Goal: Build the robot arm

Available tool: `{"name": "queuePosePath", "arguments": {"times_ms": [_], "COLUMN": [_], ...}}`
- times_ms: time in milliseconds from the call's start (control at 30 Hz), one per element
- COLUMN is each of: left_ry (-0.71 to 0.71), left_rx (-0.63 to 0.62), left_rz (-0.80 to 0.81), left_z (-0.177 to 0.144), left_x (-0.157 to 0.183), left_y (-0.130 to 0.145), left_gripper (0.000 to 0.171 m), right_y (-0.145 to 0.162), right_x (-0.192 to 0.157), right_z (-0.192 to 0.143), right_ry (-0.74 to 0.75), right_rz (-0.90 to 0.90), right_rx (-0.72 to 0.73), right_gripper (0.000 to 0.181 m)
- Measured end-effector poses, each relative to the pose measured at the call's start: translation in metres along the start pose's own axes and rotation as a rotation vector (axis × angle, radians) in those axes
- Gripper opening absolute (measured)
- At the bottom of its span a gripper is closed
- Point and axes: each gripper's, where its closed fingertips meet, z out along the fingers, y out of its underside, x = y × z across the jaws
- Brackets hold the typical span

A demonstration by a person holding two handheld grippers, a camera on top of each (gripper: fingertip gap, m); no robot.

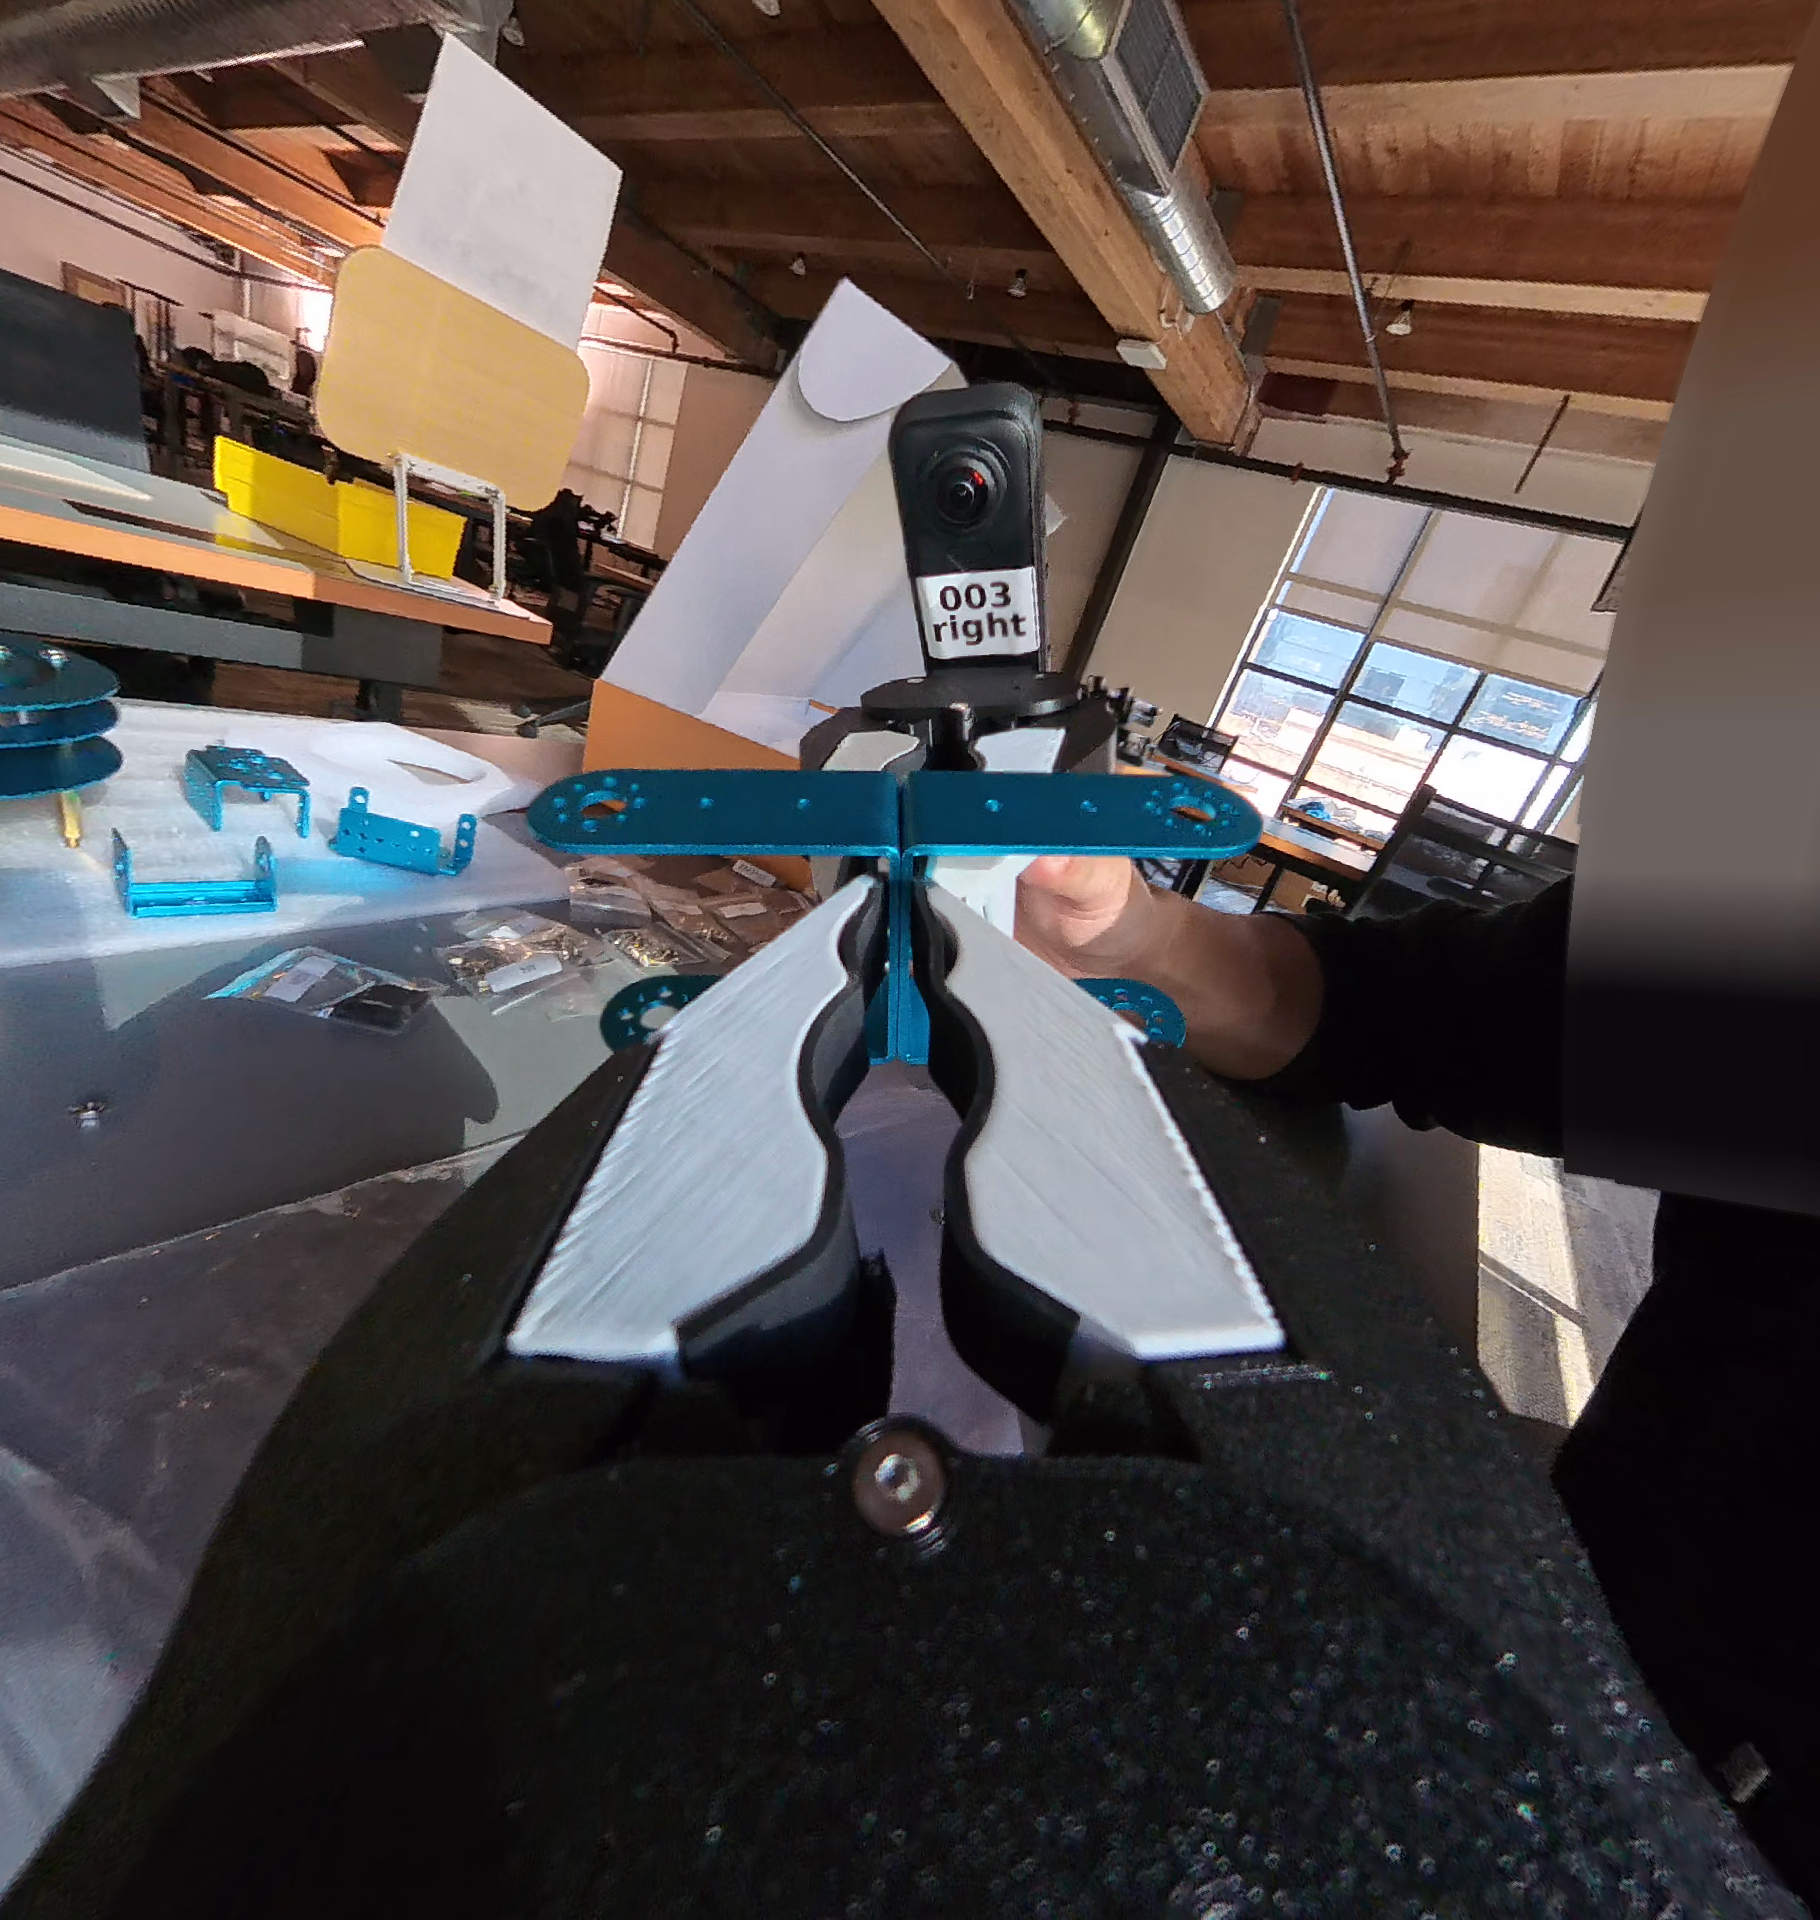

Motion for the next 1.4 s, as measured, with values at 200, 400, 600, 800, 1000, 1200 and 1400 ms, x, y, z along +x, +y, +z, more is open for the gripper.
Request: {"name": "queuePosePath", "arguments": {"times_ms": [200, 400, 600, 800, 1000, 1200, 1400], "left_ry": [0.018, -0.135, -0.202, -0.227, -0.309, -0.346, -0.398], "left_rx": [-0.028, -0.230, -0.412, -0.469, -0.544, -0.533, -0.570], "left_rz": [0.052, 0.462, 0.749, 0.473, 0.633, 0.859, 1.042], "left_z": [-0.003, -0.003, -0.002, -0.006, -0.016, -0.028, -0.036], "left_x": [-0.001, -0.017, -0.046, -0.082, -0.096, -0.079, -0.076], "left_y": [-0.006, 0.004, 0.021, 0.043, 0.048, 0.045, 0.046], "left_gripper": [0.002, 0.002, 0.002, 0.002, 0.002, 0.002, 0.003], "right_y": [-0.014, -0.011, 0.029, 0.041, 0.058, 0.053, 0.038], "right_x": [0.000, 0.037, 0.096, 0.074, 0.086, 0.099, 0.111], "right_z": [-0.021, -0.041, -0.043, -0.008, -0.005, -0.006, 0.002], "right_ry": [-0.040, 0.073, 0.218, 0.071, 0.110, 0.150, 0.175], "right_rz": [-0.062, -0.105, 0.004, -0.089, -0.167, -0.171, -0.192], "right_rx": [0.033, -0.001, -0.185, -0.300, -0.434, -0.432, -0.417], "right_gripper": [0.019, 0.022, 0.035, 0.033, 0.032, 0.031, 0.029]}}
